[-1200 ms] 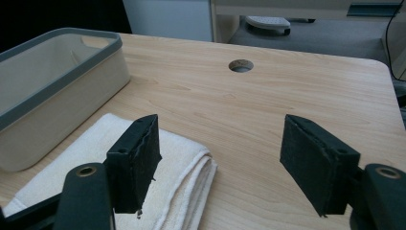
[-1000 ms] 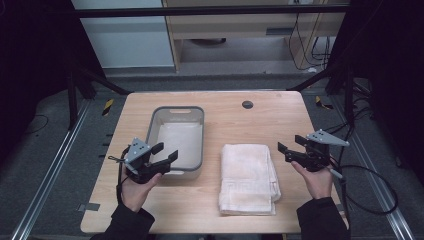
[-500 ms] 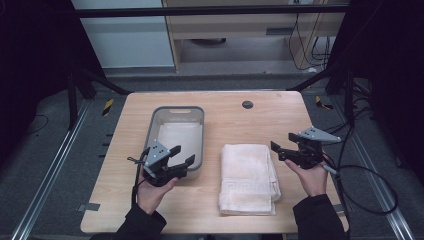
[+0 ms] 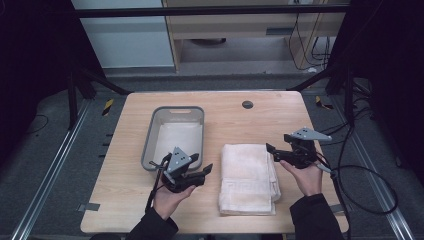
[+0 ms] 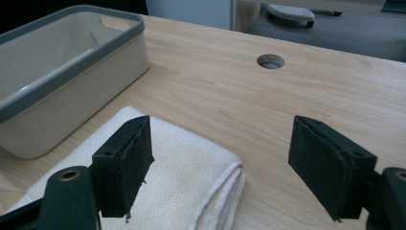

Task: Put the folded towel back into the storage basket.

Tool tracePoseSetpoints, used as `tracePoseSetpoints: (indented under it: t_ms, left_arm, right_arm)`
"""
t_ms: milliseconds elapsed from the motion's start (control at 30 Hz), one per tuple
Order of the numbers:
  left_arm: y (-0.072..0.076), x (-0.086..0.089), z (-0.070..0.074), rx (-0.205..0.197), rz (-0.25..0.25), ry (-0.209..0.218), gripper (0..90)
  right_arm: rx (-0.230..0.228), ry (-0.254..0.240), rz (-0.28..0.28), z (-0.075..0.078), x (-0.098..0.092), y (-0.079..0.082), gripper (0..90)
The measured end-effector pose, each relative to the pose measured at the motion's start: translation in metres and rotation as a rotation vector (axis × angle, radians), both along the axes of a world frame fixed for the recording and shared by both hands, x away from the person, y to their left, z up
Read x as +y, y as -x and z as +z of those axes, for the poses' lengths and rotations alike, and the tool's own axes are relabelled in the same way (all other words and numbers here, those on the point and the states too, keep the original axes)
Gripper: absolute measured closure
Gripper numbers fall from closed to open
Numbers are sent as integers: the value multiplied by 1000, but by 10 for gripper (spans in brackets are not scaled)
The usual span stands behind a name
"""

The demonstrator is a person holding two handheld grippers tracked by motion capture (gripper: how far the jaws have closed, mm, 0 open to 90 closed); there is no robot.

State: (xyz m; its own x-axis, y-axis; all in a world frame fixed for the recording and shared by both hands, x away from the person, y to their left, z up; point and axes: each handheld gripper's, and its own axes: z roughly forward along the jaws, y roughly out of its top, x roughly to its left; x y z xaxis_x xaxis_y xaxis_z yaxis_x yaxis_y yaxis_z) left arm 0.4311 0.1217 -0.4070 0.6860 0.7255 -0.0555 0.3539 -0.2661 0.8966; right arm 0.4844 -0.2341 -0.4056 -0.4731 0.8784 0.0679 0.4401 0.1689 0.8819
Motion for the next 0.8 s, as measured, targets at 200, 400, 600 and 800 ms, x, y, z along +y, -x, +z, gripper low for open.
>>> tracePoseSetpoints:
  t_ms: [200,400,600,800]
  left_arm:
    - [4,-10,-5,20,-25,-11,403]
    - [9,-16,-14,41,-41,-30,407]
    - [10,-24,-27,73,-61,-56,412]
    - [15,-36,-42,98,-86,-99,418]
  right_arm:
    - [18,7,10,-7,1,-1,232]
    - [33,-10,14,-16,1,-1,239]
    - [66,5,15,-25,2,-4,242]
    - [93,19,15,-33,4,-8,255]
